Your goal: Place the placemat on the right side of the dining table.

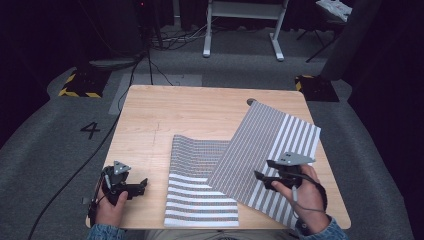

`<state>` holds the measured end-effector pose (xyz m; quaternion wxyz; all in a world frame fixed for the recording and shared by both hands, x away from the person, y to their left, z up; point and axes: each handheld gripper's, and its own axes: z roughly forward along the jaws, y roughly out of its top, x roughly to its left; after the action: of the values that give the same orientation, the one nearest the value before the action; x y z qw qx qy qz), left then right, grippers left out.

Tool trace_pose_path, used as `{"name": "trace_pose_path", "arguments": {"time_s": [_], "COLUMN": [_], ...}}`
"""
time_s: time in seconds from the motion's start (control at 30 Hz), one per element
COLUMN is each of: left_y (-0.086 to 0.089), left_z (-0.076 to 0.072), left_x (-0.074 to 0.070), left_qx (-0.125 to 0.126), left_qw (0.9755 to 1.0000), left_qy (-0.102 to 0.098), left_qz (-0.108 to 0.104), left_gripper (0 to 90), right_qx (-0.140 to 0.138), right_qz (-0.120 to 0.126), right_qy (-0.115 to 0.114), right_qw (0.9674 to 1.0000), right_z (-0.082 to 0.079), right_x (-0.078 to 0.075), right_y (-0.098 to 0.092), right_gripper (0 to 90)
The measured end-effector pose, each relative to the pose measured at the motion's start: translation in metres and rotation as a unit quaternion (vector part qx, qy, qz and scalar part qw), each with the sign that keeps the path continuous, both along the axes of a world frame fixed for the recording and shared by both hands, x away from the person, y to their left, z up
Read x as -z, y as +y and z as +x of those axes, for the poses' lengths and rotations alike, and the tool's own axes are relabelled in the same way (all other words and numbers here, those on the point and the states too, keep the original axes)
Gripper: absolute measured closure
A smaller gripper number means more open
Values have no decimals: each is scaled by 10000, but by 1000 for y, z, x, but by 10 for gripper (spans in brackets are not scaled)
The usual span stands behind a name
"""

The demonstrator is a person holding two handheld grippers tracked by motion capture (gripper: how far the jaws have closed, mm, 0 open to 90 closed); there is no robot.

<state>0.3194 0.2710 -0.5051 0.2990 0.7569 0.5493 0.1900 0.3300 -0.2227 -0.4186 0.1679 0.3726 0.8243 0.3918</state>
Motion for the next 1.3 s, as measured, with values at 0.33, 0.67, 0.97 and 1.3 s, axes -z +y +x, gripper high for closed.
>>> {"name": "trace_pose_path", "arguments": {"time_s": [0.33, 0.67, 0.97, 1.3], "left_y": [0, 0, 0, 0], "left_z": [0, 0, 0, 0], "left_x": [0, 0, 0, 0], "left_qx": [-4, -1, 1, 4], "left_qw": [10000, 10000, 10000, 10000], "left_qy": [2, 1, 0, 4], "left_qz": [-1, 5, -1, -6], "left_gripper": [0, 0, 0, 0], "right_qx": [-699, -712, -835, -1032], "right_qz": [-212, -362, -248, -365], "right_qy": [436, 422, 612, 284], "right_qw": [9964, 9959, 9943, 9936], "right_z": [-8, -8, -2, -10], "right_x": [48, 75, 72, 50], "right_y": [60, 72, 65, 53], "right_gripper": [353, 362, 616, 860]}}
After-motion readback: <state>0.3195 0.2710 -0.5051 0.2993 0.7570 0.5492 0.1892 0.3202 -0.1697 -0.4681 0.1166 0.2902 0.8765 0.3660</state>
